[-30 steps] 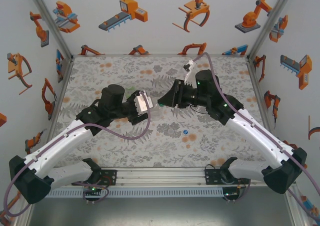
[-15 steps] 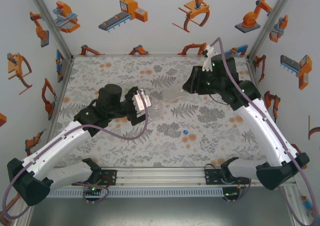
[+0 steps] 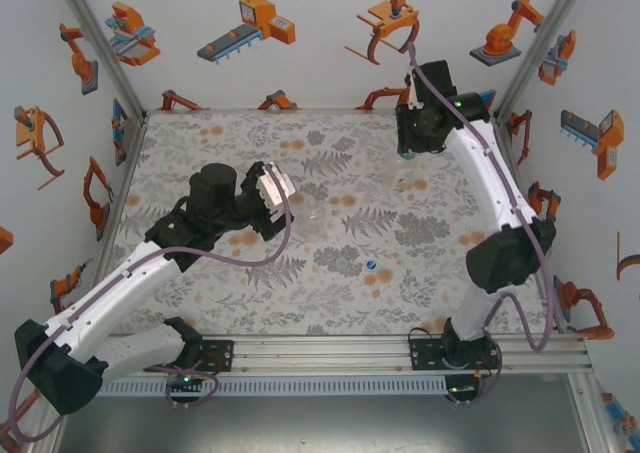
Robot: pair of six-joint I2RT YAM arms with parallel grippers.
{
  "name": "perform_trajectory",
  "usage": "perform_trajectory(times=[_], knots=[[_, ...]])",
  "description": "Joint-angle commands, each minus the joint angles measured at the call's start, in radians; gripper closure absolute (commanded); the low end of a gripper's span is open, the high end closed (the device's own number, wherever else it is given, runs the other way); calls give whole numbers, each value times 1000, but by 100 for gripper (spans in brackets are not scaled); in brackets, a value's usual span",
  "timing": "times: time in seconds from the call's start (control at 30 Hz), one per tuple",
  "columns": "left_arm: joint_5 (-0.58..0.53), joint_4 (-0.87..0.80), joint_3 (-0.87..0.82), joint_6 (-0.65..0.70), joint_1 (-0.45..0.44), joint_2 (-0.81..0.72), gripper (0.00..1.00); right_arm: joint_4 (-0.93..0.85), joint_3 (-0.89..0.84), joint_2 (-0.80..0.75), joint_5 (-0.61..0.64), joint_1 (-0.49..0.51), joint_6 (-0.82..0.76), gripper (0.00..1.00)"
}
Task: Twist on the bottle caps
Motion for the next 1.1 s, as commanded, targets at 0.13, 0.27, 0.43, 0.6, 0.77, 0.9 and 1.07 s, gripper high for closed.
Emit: perform_trajectory(times=[0.13,0.27,0.43,0.6,0.77,0.9,1.07], knots=[[-78,-3,72,-170,33,17,26,-66,157,176,30,-74,-50,79],[-116,-132,194,-215,39,77,26,-62,222,257,43,-85,-59,79],[-117,-181,224,-224,40,96,27,-38,275,314,43,-91,-68,79],[-132,-179,184,-226,40,70,27,-7,281,327,49,-96,-80,79],[-107,-98,111,-213,56,43,25,31,269,327,31,-99,-79,79],[-49,-66,96,-230,76,54,25,65,245,328,12,-98,-77,79],[-36,-70,98,-233,84,62,26,84,212,330,-4,-100,-69,79]])
